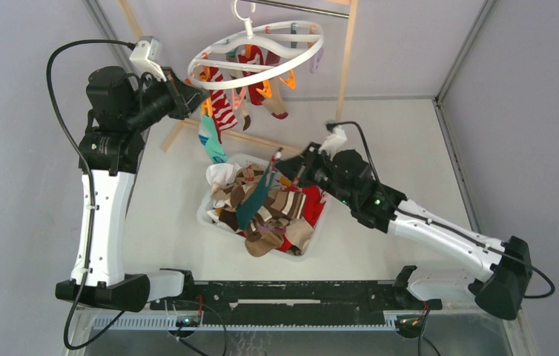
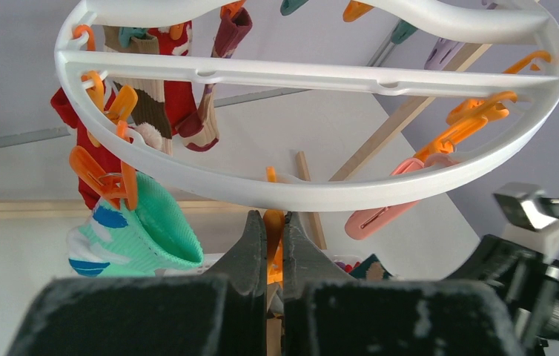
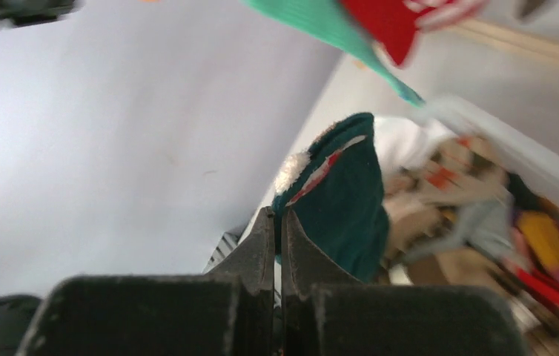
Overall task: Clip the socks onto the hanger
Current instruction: Pick up the sock from the bin, then clamp the sock onto the hanger.
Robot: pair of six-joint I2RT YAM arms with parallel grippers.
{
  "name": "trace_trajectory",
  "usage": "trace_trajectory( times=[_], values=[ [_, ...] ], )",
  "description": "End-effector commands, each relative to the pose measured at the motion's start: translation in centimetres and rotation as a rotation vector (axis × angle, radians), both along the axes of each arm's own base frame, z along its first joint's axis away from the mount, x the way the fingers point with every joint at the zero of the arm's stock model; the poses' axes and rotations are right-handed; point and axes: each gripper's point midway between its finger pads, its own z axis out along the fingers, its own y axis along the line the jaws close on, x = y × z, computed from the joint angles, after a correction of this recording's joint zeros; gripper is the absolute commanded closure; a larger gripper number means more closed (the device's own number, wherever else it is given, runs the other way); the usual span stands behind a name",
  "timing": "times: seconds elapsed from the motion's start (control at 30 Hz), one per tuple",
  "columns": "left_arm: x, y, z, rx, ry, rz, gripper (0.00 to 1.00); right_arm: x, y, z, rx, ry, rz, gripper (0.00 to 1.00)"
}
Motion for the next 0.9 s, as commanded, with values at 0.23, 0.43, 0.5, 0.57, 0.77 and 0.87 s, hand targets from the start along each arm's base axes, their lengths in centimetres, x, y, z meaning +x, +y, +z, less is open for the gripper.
trace_trajectory(
  times=[0.23,0.43,0.5,0.57,0.77,0.87],
  values=[
    [-1.6,-1.1,1.4,-0.078,-0.005,-0.058,1.00,-3.8,7.1,6.6,-0.257,-0.639,0.350,1.00],
    [-1.0,-1.1,0.9,-0.102,0.011,-0.032,1.00,0.5,8.5,6.4,-0.419,-0.675,0.233,1.00],
    [-0.8,-1.0,0.7,-0.101,0.013,-0.020,1.00,1.7,8.9,6.5,-0.445,-0.683,0.192,1.00],
    [-0.6,-0.8,0.6,-0.099,0.010,-0.008,1.00,2.3,9.4,6.9,-0.448,-0.696,0.178,1.00],
    [-0.5,-0.9,0.0,-0.093,0.015,-0.005,1.00,2.5,11.0,7.0,-0.470,-0.721,0.204,1.00],
    [-0.4,-1.0,-0.2,-0.093,0.017,-0.006,1.00,2.5,11.5,7.1,-0.471,-0.727,0.221,1.00]
  ],
)
